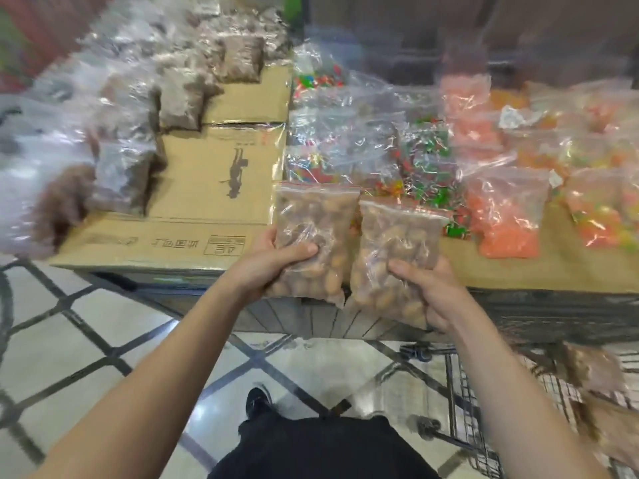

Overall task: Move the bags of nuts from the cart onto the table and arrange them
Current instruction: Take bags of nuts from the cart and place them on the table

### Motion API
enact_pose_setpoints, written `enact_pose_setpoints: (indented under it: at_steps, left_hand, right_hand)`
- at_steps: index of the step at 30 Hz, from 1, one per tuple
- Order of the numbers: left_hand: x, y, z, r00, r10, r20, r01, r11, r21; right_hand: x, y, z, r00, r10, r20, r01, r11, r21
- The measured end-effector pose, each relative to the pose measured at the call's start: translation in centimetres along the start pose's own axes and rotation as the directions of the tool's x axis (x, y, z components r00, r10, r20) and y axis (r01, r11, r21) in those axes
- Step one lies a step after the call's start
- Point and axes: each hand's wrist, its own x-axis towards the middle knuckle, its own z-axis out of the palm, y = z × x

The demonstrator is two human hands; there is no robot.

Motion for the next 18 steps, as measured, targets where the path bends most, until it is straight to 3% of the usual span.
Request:
enact_pose_setpoints:
  at_steps: [10, 18]
  left_hand:
    - [-2.4, 2.5, -19.2, 0.987, -0.040, -0.157, 0.031, 0.998, -0.062]
    - [0.1, 4.4, -25.4, 0.962, -0.008, -0.273, -0.002, 0.999, -0.037]
  right_hand:
    - [4.9, 0.1, 19.3, 0.992, -0.072, 0.103, 0.076, 0.996, -0.039]
    - [7.7, 0.5, 25.3, 0.988, -0.056, 0.143, 0.064, 0.997, -0.049]
